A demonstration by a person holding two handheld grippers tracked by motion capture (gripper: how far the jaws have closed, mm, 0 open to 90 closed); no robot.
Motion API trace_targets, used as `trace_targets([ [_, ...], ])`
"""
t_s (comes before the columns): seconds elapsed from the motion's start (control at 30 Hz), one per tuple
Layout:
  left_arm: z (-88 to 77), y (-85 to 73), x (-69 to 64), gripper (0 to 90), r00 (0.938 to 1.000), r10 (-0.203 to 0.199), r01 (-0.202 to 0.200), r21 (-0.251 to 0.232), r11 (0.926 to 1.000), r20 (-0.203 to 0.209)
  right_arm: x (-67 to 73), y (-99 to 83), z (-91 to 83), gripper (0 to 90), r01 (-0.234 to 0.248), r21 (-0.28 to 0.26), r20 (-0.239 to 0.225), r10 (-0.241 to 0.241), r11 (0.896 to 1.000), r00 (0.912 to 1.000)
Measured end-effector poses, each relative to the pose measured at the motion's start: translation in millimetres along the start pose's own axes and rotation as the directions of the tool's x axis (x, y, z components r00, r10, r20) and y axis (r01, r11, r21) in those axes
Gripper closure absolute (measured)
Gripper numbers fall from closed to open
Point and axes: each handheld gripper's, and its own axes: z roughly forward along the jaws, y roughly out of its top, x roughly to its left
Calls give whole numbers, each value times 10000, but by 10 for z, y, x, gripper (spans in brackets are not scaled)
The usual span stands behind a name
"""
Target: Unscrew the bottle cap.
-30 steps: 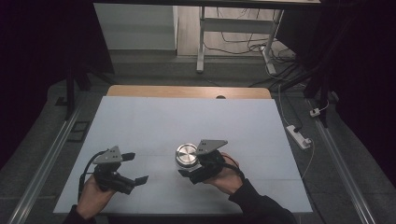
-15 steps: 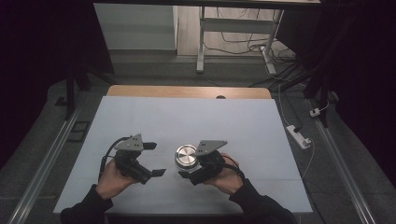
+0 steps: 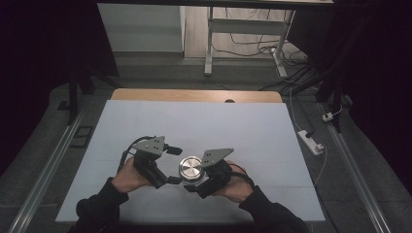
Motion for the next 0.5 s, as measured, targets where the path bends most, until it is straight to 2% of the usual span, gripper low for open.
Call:
trace_targets([
  [0.1,57,48,-17,64,9973,514,-515,8,9987,525,22,2,17,147,220,88,-351,-217,9997,9991],
  [0.23,117,85,-50,120,9921,972,-982,81,9951,795,57,4,39,147,461,166,-650,-449,9988,9969],
  [0.3,132,86,-65,157,9915,1074,-1086,132,9940,739,67,8,45,147,549,189,-707,-534,9983,9961],
  [0.37,129,76,-79,198,9917,1201,-1208,133,9926,465,69,10,47,147,618,211,-715,-601,9979,9956],
  [0.5,124,69,-83,201,9960,891,-891,23,9960,-27,56,15,43,147,435,198,-447,-426,9989,9981],
])
